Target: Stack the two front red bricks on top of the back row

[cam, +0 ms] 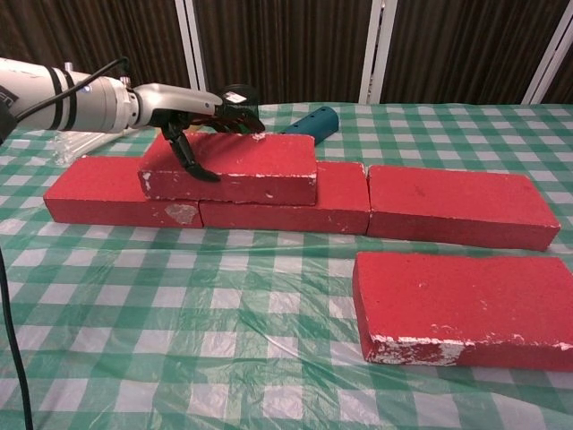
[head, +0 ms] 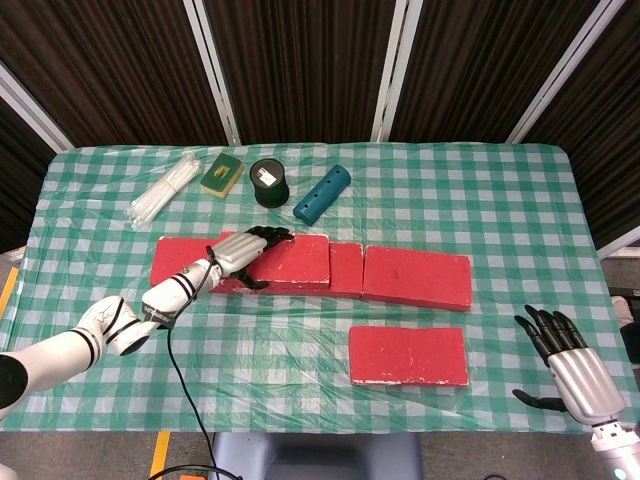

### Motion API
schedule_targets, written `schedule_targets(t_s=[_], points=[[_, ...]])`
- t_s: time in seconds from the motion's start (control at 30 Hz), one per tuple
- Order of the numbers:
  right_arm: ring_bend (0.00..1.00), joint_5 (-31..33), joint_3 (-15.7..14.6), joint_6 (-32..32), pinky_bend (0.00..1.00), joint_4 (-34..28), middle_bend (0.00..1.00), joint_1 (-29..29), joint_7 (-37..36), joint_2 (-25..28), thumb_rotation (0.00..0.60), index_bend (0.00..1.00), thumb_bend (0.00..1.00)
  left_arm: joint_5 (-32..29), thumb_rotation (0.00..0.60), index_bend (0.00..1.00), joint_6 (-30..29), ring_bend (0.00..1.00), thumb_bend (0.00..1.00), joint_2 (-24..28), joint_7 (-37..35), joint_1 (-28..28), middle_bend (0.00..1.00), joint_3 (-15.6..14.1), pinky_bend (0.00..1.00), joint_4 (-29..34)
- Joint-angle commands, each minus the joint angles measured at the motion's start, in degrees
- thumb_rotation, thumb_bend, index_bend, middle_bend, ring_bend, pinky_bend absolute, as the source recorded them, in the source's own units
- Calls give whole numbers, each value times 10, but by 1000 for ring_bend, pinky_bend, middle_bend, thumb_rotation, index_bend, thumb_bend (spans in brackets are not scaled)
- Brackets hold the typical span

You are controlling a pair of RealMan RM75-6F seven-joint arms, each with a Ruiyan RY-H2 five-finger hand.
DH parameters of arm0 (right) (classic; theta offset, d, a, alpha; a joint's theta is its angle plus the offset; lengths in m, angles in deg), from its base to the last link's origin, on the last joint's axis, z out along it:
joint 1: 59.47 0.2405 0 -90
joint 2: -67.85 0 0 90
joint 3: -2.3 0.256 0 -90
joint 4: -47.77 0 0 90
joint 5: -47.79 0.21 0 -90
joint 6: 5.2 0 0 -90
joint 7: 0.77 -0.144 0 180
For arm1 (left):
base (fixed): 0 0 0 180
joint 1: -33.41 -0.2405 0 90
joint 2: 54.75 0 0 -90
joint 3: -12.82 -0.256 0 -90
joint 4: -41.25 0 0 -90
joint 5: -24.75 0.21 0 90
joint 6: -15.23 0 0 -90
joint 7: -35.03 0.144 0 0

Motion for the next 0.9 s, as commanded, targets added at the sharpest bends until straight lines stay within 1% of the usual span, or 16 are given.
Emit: schedule_targets(t_s=[0.03, 0.3, 0.37, 0.47, 0.57, 0.67, 0.7, 0.77, 0.8, 0.9], points=[[0, 1, 0, 1, 0, 0, 0, 0, 0, 0, 574, 0, 79, -1, 600, 0, 1, 0, 302, 0, 1, 0, 0, 0, 49, -1], [0, 1, 1, 1, 0, -1, 0, -1, 2, 0, 573, 0, 79, -6, 600, 0, -2, 0, 281, 4, 7, -3, 0, 1, 32, 4], [0, 2, 2, 1, 0, -1, 0, -1, 2, -1, 573, 0, 79, -5, 600, 0, -9, 0, 280, 6, 9, -4, 0, 2, 31, 9], [0, -5, 3, 7, 0, 3, 0, 0, 1, -5, 572, 0, 78, -3, 600, 0, -35, 0, 279, 17, 14, -14, 0, 6, 28, 23], [0, -19, 2, 15, 0, 12, 0, 1, -9, -11, 566, 0, 78, 9, 600, 0, -88, 0, 277, 43, 26, -39, 0, 3, 25, 61], [0, -29, -4, 3, 0, 15, 0, 12, -50, -18, 559, 0, 79, 32, 600, 0, -165, 0, 268, 80, 62, -85, 0, -15, 21, 114], [0, -33, -8, -7, 0, 18, 0, 19, -65, -20, 559, 0, 79, 41, 600, 0, -200, 0, 267, 94, 87, -110, 0, -27, 20, 135], [0, -33, -10, -23, 0, 18, 0, 28, -81, -25, 559, 0, 79, 52, 600, 0, -251, 0, 264, 111, 131, -153, 0, -49, 17, 165], [0, -35, -11, -34, 0, 16, 0, 35, -85, -29, 559, 0, 79, 59, 600, 0, -283, 0, 263, 119, 157, -184, 0, -66, 16, 180], [0, -33, -8, -62, 0, 9, 0, 53, -75, -38, 558, 0, 79, 75, 600, 0, -359, 0, 264, 125, 203, -263, 0, -110, 14, 191]])
